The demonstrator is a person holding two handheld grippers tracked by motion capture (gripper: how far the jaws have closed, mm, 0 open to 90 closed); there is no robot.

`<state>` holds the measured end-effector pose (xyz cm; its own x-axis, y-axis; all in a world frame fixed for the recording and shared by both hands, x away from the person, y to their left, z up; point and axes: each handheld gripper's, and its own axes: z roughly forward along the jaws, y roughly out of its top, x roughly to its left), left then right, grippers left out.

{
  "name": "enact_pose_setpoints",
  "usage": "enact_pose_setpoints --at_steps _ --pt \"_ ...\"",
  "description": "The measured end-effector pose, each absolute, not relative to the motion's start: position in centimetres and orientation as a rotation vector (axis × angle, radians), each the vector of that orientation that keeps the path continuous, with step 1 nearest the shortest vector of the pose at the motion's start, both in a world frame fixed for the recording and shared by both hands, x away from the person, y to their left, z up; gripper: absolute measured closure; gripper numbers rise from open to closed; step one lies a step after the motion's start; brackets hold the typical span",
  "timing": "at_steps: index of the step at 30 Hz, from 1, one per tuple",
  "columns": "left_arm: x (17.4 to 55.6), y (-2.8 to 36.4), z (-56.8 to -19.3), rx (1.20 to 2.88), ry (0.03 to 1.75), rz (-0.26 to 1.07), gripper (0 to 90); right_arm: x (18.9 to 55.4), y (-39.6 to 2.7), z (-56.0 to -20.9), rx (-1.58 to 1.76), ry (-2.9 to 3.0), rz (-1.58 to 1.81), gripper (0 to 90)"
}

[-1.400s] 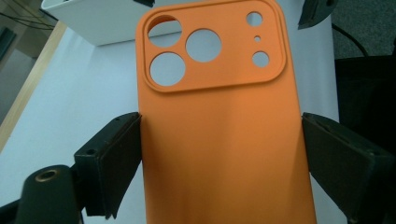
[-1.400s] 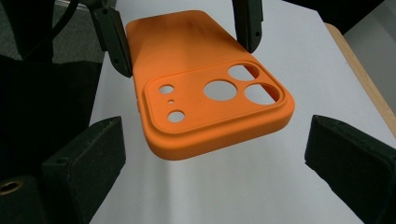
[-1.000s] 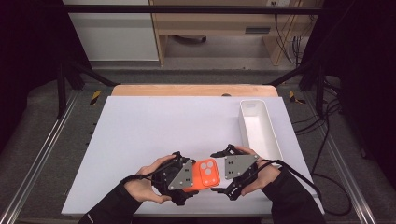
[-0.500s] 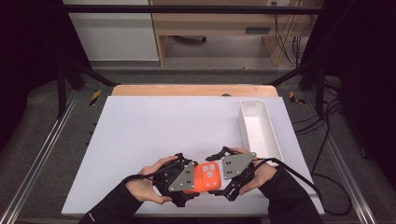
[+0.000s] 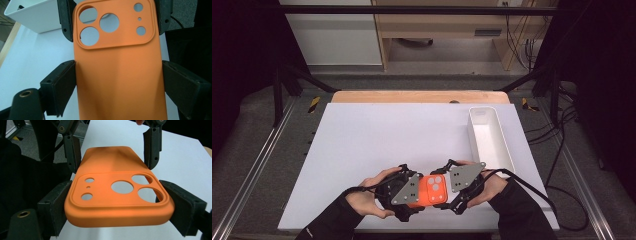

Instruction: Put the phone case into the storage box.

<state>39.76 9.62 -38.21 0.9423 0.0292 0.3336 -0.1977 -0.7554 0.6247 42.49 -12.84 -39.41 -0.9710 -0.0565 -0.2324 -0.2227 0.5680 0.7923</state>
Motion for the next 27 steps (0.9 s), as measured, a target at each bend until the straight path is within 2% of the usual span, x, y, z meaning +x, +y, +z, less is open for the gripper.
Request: enact_pose_setpoints --at_steps 21,27 --pt "40.23 9.64 -38.41 2.393 -0.111 0.396 13.8 42.55 -12.73 -39.29 -0.179 2.645 1.358 16.8" --pt "40.46 9.87 -38.34 2.391 -0.076 0.39 7.0 42.61 -12.83 -39.12 -0.164 2.645 1.367 16.8"
